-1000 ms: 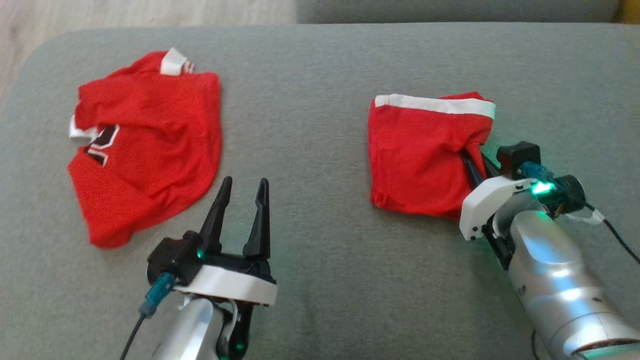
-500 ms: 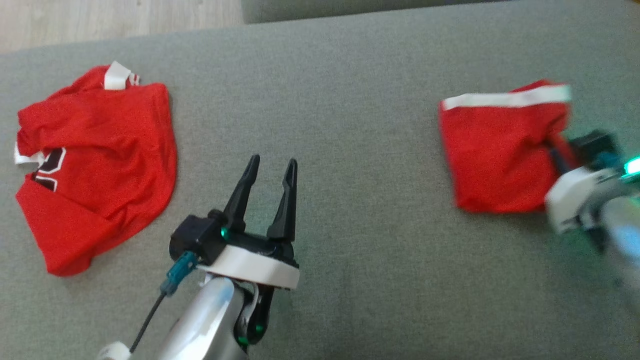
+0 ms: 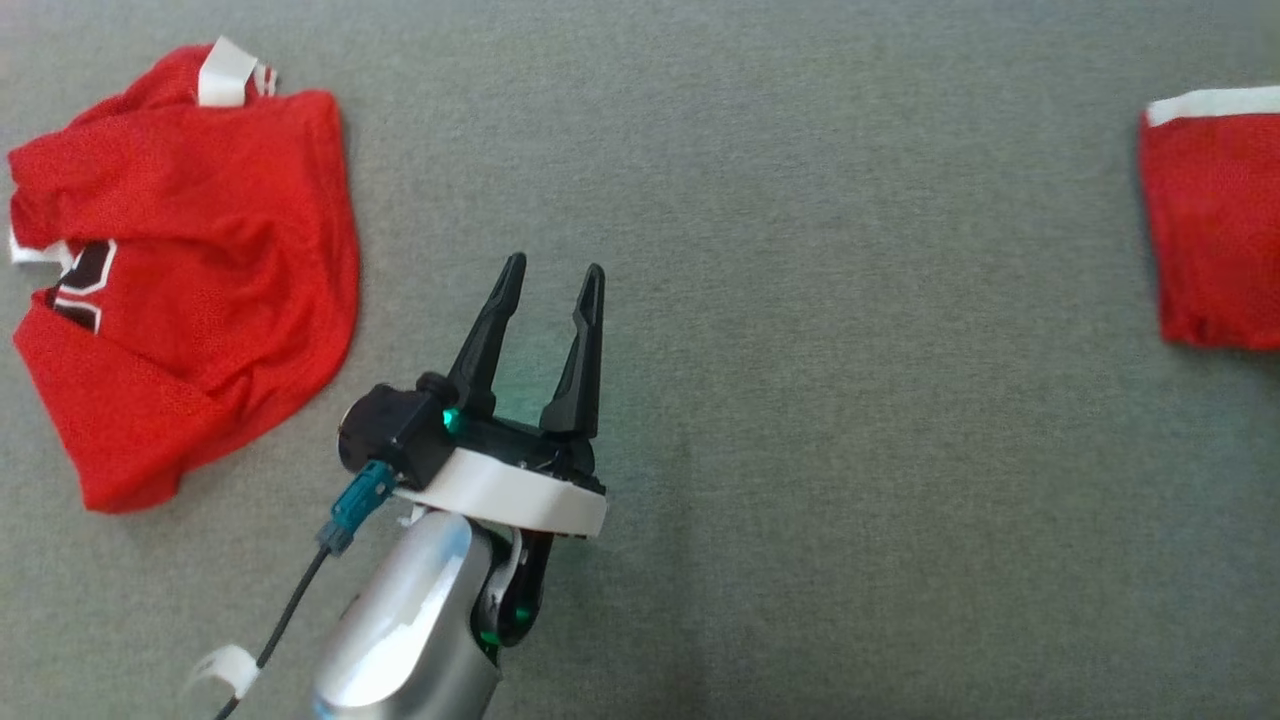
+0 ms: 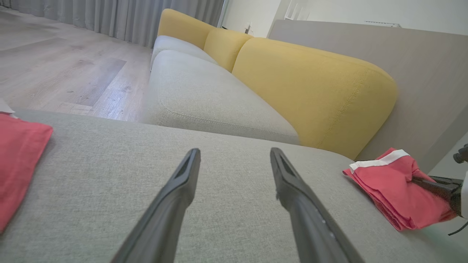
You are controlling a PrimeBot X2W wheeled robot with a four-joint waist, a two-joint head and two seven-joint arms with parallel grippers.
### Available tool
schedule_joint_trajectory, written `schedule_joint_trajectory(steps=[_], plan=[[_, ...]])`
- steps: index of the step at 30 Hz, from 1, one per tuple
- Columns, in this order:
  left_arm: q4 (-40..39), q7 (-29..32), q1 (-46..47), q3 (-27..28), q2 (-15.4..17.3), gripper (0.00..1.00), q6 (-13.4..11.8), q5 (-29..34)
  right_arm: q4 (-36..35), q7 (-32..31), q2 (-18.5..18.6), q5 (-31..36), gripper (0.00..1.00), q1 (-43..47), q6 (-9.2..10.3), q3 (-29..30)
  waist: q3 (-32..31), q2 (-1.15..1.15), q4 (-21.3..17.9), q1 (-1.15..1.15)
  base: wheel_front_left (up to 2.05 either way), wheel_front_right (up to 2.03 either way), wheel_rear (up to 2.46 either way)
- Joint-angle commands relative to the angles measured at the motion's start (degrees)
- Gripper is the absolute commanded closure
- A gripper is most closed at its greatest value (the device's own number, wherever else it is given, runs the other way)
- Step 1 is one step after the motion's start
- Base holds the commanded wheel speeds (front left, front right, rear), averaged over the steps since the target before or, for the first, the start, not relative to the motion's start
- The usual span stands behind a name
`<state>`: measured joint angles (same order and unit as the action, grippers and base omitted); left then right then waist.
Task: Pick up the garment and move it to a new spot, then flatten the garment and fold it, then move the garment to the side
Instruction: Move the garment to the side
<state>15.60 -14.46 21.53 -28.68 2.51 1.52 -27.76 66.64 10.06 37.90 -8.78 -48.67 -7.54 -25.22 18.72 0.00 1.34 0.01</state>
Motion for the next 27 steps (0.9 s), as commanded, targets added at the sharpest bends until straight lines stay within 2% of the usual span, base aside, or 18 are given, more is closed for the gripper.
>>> schedule_joint_trajectory(steps=[1, 9, 10, 11, 19, 27], plan=[[-1.99, -0.54, 1.63, 1.23, 0.37, 0.0, -0.11, -0.16, -0.55, 0.03, 2.27, -0.64, 1.0, -0.28, 0.05, -0.06, 0.6, 0.0, 0.53, -0.01, 0.0, 0.0, 0.0], [-1.75, -0.54, 1.9, 1.54, 0.37, 0.0, 0.0, 0.0, 1.78, 0.31, 3.87, -1.63, 1.0, -0.95, 0.05, 3.41, 1.3, 0.0, 0.92, -0.01, 0.0, 0.0, 0.0], [-1.64, -0.54, 1.87, 1.65, 0.37, 0.0, 0.03, 0.05, 1.8, 0.8, 3.91, -1.58, 0.69, -1.14, 0.05, 3.89, 1.22, 0.0, 0.9, -0.01, 0.0, 0.0, 0.0], [-1.5, -0.54, 1.85, 1.78, 0.37, 0.0, 0.06, 0.11, 1.88, 1.22, 3.76, -1.67, 0.0, -1.3, 0.05, 4.49, 1.09, 0.0, 0.87, -0.01, 0.0, 0.0, 0.0], [-0.71, -0.54, 0.39, 4.09, 0.37, 0.0, 0.25, 0.9, 0.91, 3.8, 1.18, -1.78, 0.0, -0.86, 0.05, 7.55, -2.74, 0.0, 0.01, -0.01, 0.0, 0.0, 0.0], [-0.78, -0.54, -3.4, 9.32, 0.37, 0.0, 0.41, 2.04, -7.84, 4.78, -8.17, -3.53, 0.0, 0.46, 0.05, 9.29, -9.91, 0.0, -1.38, -0.01, 0.0, 0.0, 0.0]])
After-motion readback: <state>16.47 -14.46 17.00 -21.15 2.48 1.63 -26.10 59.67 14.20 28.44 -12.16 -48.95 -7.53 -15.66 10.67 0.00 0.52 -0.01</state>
